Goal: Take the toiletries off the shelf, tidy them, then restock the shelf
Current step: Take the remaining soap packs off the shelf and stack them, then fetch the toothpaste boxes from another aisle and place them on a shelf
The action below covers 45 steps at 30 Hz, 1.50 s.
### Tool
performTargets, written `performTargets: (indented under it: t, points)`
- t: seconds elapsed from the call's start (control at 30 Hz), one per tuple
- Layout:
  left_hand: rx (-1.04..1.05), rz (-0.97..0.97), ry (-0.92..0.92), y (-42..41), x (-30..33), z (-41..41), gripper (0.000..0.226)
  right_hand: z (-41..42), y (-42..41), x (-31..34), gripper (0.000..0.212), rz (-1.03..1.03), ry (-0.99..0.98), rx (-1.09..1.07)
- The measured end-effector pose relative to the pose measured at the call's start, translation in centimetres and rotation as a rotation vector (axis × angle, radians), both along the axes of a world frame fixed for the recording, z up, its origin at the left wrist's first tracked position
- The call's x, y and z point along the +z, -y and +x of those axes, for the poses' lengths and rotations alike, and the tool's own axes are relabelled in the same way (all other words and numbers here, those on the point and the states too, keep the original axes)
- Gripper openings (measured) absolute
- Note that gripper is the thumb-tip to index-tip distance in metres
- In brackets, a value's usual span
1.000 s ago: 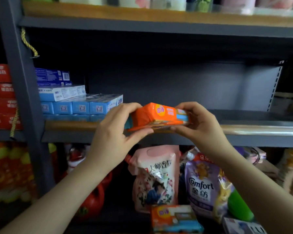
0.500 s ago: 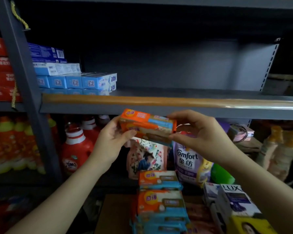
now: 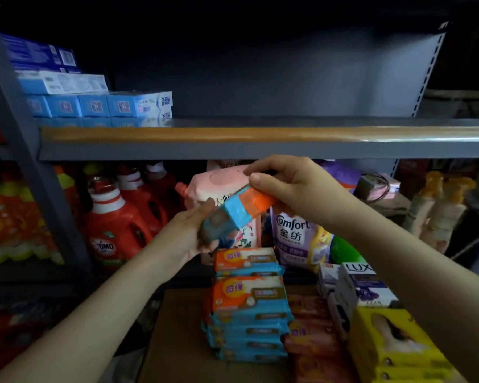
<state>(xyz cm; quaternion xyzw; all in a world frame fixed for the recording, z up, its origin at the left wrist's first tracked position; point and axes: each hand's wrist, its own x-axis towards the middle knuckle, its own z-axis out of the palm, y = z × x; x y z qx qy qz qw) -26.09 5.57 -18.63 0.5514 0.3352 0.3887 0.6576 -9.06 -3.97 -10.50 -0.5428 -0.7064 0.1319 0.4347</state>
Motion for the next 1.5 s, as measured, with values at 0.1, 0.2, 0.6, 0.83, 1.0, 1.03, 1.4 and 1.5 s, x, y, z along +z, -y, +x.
performTargets:
  t: [0.1,0.2,0.6,0.83,1.0,1.03,1.4,1.5]
  points:
    - [-0.153,-0.067,0.045,0.7,0.2,-1.1,0.053,0.6,-0.3,-1.3,0.022,-0.067,-0.138,-0.002]
    - [-0.333,-0.047,-0.001,1.8,0.5,-2.7,0.05,1.1,-0.6,-2.6,0.032,-0.172,-0.309,-0.062]
    - [-0.036,0.449,-0.47,2.7,0.7,-2.3,0.05,1.4,-1.0,-5.6,0.048,-0.602,-0.688,0.113]
    - [0.108,1.014,-0.679,3.4,-2.4,-2.3,0.058,2.8,-0.1,-7.9,0.059,-0.301,0.182,0.055]
    - [0.053,1.04,-0.754,3.3,-4.4,-2.2,0.036,3.3,0.0,-9.8,0.075,-0.287,0.476,0.061]
    - [0.023,1.032,-0.764,3.3,-4.7,-2.2,0.035,3.4,0.0,-10.1,0.075,-0.324,0.479,0.062]
    - [0.206,1.158,-0.668,-0.7,-1.2,-6.1,0.031,0.1,-2.3,-5.6,0.031,0.012,0.345,-0.079]
    - [0.439,1.3,-0.748,-3.2,2.0,-8.7,0.045,-2.8,-4.0,-2.6,0.013,0.173,0.263,-0.078]
